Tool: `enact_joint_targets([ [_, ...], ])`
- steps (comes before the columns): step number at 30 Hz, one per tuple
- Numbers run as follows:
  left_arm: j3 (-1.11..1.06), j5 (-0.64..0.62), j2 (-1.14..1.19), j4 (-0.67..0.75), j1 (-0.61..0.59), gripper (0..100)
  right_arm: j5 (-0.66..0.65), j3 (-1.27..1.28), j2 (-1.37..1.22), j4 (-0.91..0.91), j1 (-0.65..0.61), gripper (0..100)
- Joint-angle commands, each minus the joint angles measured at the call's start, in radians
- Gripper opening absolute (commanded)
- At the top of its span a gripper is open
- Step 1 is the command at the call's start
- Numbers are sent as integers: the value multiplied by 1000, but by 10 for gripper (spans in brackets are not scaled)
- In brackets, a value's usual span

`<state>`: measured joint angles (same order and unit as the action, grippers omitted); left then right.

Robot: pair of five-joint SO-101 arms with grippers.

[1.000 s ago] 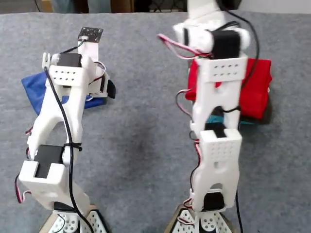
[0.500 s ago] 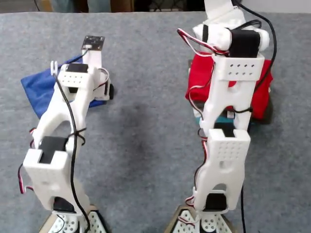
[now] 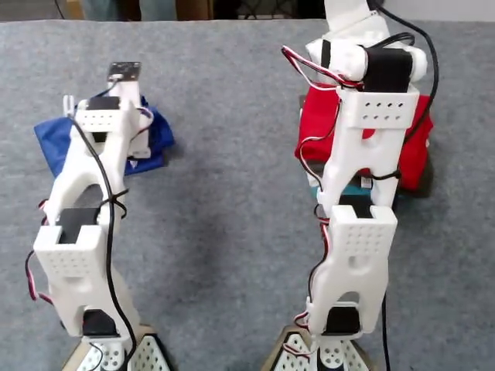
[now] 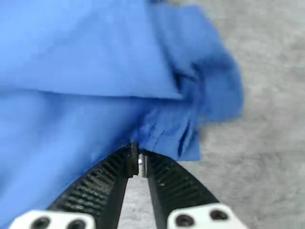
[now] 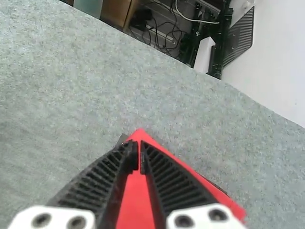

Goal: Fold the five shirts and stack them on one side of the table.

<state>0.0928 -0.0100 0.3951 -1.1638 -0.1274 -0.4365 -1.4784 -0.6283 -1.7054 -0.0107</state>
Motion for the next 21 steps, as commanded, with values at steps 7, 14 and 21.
enact_joint_targets([
  [7, 73, -54, -166, -146, -74, 29, -11, -36, 8, -5, -75, 15],
  [14, 15, -52, -302, -146, -338, 29, -11, -30, 4, -5, -94, 15],
  [21, -58, -51, -304, -86, -782, 29, -12, -28, 2, -5, -101, 15],
])
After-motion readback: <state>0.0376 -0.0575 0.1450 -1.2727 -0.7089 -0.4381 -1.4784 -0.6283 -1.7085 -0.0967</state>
